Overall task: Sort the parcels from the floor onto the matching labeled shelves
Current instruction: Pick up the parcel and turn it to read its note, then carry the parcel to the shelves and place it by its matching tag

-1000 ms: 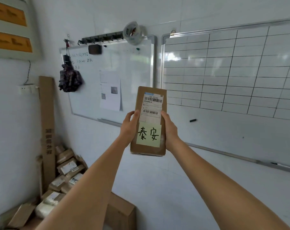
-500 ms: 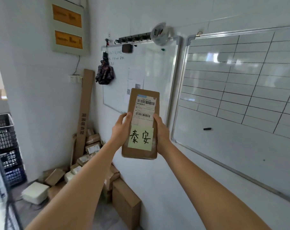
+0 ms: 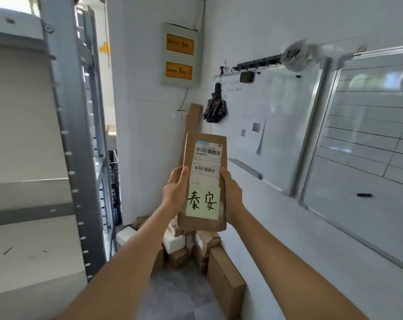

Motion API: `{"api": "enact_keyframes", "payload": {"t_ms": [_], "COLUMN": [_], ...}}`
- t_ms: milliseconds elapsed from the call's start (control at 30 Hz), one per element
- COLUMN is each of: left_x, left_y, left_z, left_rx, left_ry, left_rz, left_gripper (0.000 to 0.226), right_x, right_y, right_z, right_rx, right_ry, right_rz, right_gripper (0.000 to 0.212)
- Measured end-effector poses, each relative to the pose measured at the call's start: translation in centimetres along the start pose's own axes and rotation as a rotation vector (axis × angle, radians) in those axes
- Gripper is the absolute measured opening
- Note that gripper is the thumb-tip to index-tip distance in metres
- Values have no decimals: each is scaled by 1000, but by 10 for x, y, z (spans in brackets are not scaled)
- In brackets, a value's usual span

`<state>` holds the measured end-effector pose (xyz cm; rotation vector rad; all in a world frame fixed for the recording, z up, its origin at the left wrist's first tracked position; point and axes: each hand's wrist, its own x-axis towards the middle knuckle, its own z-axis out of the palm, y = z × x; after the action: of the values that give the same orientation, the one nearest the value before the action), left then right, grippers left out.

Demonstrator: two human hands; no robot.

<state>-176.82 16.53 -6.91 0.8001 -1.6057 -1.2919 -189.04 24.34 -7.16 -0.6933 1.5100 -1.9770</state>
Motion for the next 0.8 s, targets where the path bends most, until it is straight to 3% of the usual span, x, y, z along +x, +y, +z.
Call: {"api": "enact_keyframes", "payload": {"t_ms": [100,233,367,500,700,800], "left_x": [-15,-39,-56,-73,-79,-85], "left_y": [-6,-23,-34,-23,-13,-15], "left_z": [-43,-94,-137,-172,-186,-182], "left_rx": [53,99,198,234,339,367], "left_ry": [60,116,215,305,282,328], "left_rz": [-10,-69,-78,-87,-136,-125], "left_gripper": [35,42,46,30,40,39], "right_x": [-18,-42,-59,-76,-97,-97], "right_y": [19,46,71,83,105,107], "right_z": [33,71,109,145,153,152], "right_rx": [5,31,7,-5,102,79], "right_ry": [-66,-152,-231,-309,-299,-281], "right_rz": [46,112,179,142,235,191], "right_gripper": [74,45,54,50,46,49]}}
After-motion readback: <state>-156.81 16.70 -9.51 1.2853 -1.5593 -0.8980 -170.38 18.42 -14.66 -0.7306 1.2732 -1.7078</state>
